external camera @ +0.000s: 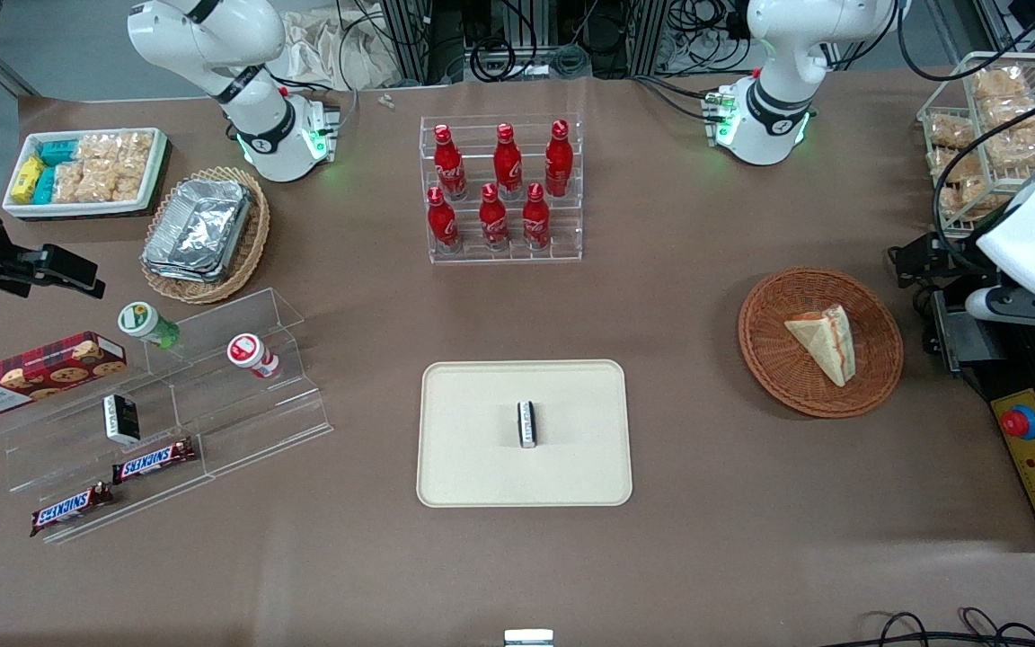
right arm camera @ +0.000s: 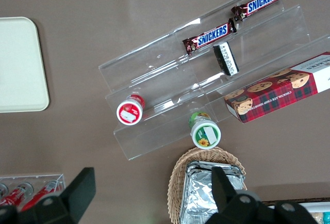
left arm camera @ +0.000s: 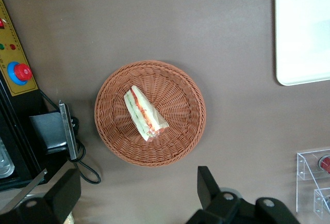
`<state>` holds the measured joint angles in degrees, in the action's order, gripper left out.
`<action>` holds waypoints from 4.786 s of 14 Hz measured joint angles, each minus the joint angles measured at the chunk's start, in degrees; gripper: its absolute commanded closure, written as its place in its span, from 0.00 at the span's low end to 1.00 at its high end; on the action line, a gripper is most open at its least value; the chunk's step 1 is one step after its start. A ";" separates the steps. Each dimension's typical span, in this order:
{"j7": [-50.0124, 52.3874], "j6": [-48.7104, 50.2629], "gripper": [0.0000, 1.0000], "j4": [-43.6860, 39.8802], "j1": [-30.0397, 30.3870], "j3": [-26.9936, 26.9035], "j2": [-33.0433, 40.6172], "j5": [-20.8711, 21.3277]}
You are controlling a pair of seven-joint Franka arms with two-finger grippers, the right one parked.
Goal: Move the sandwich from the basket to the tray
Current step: 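Move the left gripper over the wrapped sandwich in the wicker basket, then lower the open left gripper around the sandwich and close it, then lift the sandwich out of the basket and carry it toward the beige tray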
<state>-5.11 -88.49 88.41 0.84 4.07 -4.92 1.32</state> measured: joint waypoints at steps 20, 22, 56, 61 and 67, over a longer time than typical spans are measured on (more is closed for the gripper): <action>36.09 -33.17 0.01 39.19 0.22 -0.65 8.39 0.03; 36.26 -34.71 0.01 41.17 0.57 -0.94 8.39 0.03; 40.76 -50.72 1.00 47.73 2.43 -2.09 1.83 0.49; 38.83 -22.33 1.00 24.98 2.04 -0.93 5.33 1.10; 30.79 -2.63 1.00 0.38 1.19 7.11 -0.41 1.03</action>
<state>25.68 -91.12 88.79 2.03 11.18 -5.33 2.36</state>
